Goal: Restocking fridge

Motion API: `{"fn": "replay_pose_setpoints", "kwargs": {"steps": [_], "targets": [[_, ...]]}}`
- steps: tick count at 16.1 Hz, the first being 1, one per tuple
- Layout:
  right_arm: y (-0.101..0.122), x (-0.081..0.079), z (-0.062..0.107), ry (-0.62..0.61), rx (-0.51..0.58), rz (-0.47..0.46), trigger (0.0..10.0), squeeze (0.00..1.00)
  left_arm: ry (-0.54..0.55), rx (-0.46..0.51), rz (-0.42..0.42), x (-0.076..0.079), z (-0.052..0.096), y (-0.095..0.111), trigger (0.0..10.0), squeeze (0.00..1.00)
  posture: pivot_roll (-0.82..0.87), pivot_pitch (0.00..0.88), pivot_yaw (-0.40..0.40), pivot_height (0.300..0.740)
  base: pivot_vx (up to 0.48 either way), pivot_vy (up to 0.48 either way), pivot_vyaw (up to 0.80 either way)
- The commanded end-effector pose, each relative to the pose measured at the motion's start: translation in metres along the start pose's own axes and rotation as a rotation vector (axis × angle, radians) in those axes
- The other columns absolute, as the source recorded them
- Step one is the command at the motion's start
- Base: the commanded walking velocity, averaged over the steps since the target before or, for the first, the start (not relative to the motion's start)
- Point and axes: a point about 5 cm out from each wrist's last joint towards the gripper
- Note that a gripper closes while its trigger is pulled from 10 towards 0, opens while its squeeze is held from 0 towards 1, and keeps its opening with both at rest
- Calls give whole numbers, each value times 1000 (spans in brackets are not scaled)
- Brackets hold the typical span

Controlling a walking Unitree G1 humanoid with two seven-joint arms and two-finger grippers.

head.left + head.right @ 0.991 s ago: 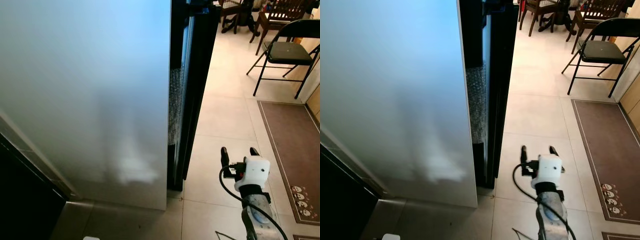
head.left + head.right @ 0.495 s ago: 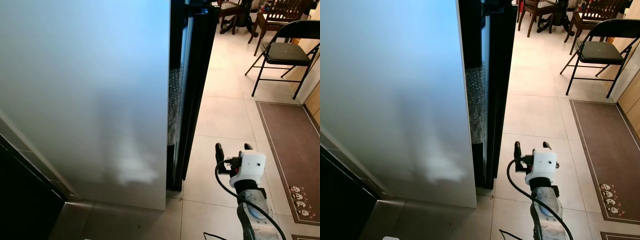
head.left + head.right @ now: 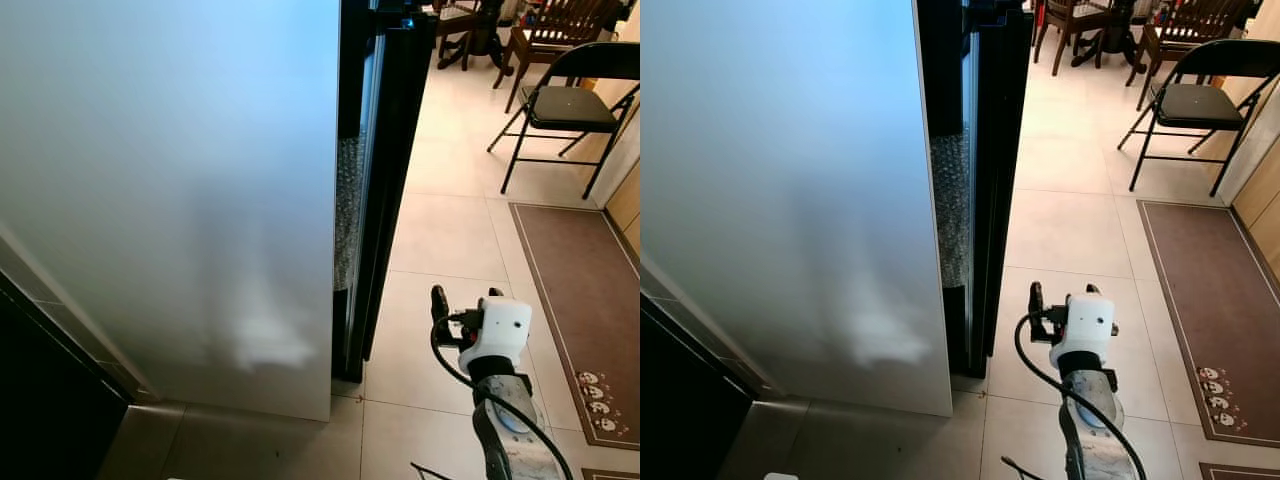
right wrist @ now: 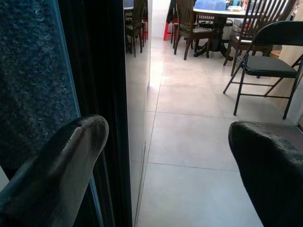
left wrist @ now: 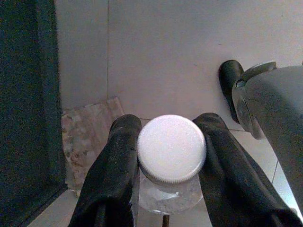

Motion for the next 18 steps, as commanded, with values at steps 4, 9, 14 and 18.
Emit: {"fn": "replay_pose_setpoints", "kwargs": {"steps": [4,9,14,18], "targets": [[8,-3,-3,-6,13,-9,10000,0,2,-5,4,-1,0,-1,10000,0,-139,0,22,740,65,0,0],[11,-6,-3,3,12,-8,10000,0,4,-4,3,0,0,-2,10000,0,-136,0,18,740,0,0,0],[12,-2,-5,-7,9,-3,10000,0,12,1,-9,-2,0,-1,10000,0,-137,0,22,740,198,0,0],[11,-4,-5,-5,6,-5,10000,0,13,4,-15,-2,0,0,10000,0,-133,0,24,740,268,0,0]]}}
Point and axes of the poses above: a point about 5 cm out from each wrist's last joint towards the gripper, its own z axis pointing back from the gripper into the wrist, its own y axis along the axis of the wrist's last joint, x = y × z, and after that the axes turned 1 degree about z, right-handed
